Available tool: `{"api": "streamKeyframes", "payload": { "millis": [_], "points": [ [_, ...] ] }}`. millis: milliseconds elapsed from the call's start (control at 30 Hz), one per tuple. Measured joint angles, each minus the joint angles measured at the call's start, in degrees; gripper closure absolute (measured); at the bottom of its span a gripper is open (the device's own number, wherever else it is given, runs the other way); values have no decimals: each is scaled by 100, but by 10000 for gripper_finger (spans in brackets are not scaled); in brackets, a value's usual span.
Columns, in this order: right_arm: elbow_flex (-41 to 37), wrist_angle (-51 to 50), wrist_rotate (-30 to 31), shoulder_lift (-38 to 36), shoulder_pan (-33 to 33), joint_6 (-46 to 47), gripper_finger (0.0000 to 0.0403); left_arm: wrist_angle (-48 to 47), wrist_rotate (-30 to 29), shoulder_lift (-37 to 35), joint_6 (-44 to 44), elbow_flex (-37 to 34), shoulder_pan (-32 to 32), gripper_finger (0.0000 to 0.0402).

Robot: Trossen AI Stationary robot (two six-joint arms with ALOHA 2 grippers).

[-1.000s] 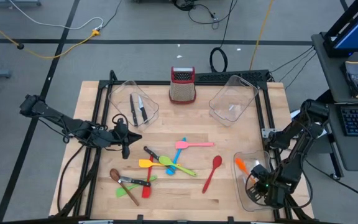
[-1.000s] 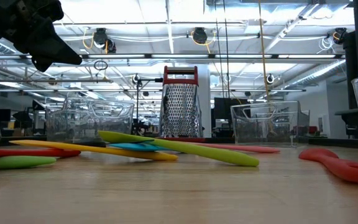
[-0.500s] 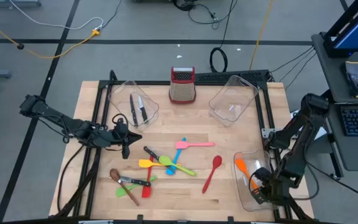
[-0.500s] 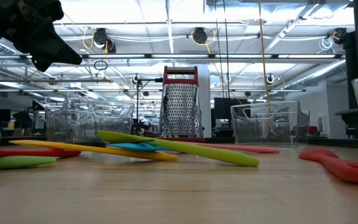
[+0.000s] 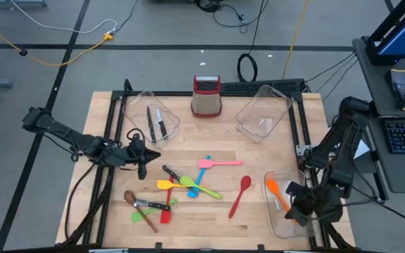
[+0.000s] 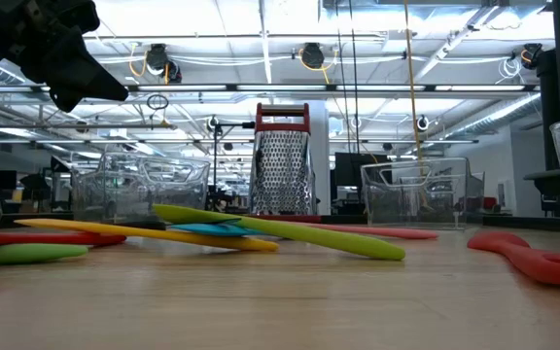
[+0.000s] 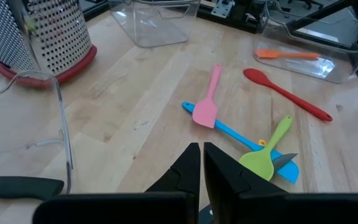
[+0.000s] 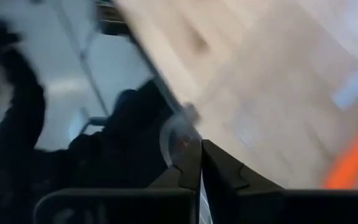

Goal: Pick & Place Kitchen Items
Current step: Put the green serving spoon into the top right transparent bin

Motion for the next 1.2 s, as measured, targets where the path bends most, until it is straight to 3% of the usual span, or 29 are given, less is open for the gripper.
{"api": "streamKeyframes", "payload": {
  "millis": [467, 800, 900, 1067, 1200],
  "points": [
    [0, 843, 1896, -74, -349, -5181, 401, 46, 26, 0, -339, 0, -1, 378],
    [0, 1131, 2045, -74, -1374, -7457, 399, 337, 23, 0, -171, 0, -2, 378],
    [0, 1588, 1814, -74, -1808, -8266, 399, 336, 23, 2, -135, -2, -1, 378],
    [0, 2536, 296, -72, -2712, -9475, 399, 334, 21, 2, -14, 0, -2, 378],
    [0, 2817, -488, -71, -3395, -9872, 399, 330, 19, 2, 92, -2, -2, 378]
  ]
}}
